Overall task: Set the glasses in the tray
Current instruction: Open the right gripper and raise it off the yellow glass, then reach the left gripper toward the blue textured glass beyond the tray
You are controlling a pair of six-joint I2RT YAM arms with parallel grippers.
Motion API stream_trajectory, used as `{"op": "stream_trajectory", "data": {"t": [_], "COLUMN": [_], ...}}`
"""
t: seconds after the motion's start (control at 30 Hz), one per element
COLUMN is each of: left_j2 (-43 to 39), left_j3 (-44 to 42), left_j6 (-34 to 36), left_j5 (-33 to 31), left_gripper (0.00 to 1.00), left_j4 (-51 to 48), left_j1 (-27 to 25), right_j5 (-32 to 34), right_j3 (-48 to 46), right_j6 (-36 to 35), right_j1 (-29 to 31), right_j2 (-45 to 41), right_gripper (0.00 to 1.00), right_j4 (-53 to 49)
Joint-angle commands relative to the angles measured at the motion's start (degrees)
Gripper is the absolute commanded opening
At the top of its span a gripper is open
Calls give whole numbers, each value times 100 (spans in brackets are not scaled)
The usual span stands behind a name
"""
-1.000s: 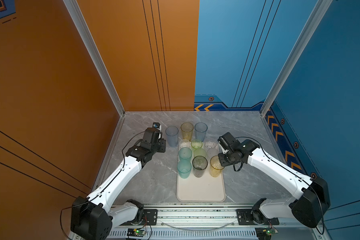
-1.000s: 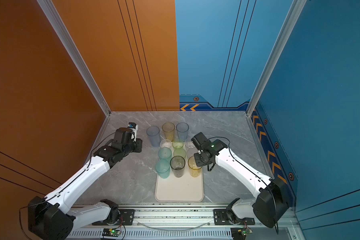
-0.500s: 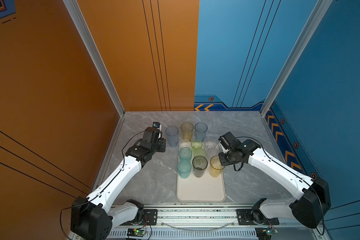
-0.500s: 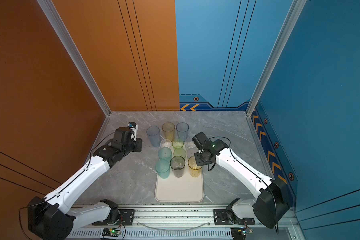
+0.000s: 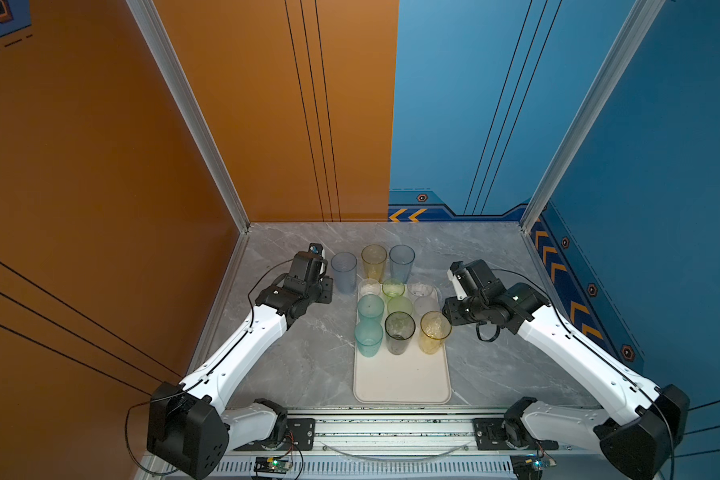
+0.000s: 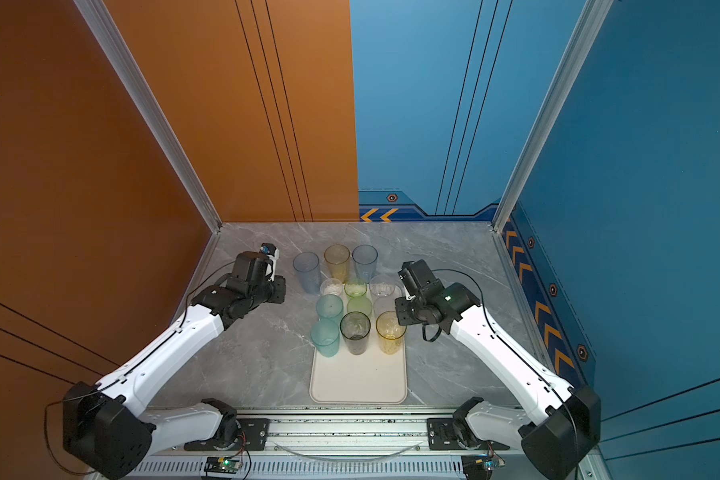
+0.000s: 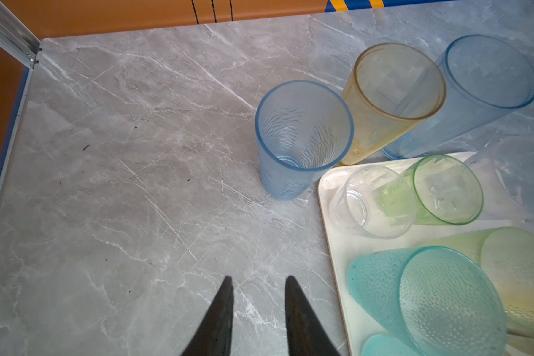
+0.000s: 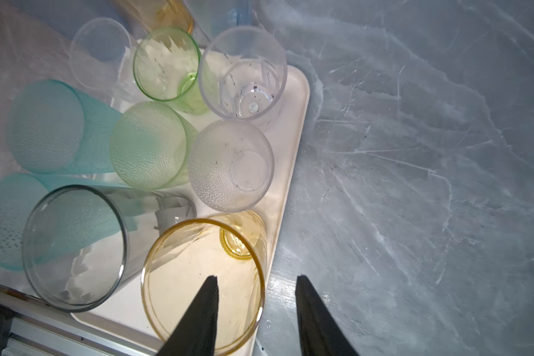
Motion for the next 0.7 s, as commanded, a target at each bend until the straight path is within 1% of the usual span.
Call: {"op": "stream_trajectory", "data": {"t": [0.0,0.17,0.37,0.5,0.67], "left_j2": [9,410,910,1203,1646], "left_j3": [274,893,1587,1933,2288], "left_j6": [74,104,208,265,315], "left_j5": [-211,76,449,592,868], "left_gripper": [30,29,30,29,27], "left_j4": [-186,-604,-1039,-1230,-1357], "left_j1": [30,280,562,670,686], "right_j5": [-53,-121,-322,-382,-515], "right_j3": [257,347,496,593,682], "right_j6": [-123,-117,-198,-247,-290], "right_j1": [-209,-412,-426,-428,-428], "right_j2": [-338,-419,-161,74,217], "right_gripper": [42,43,44,44,44], "right_j4": [330,765,961,1020,1046]}}
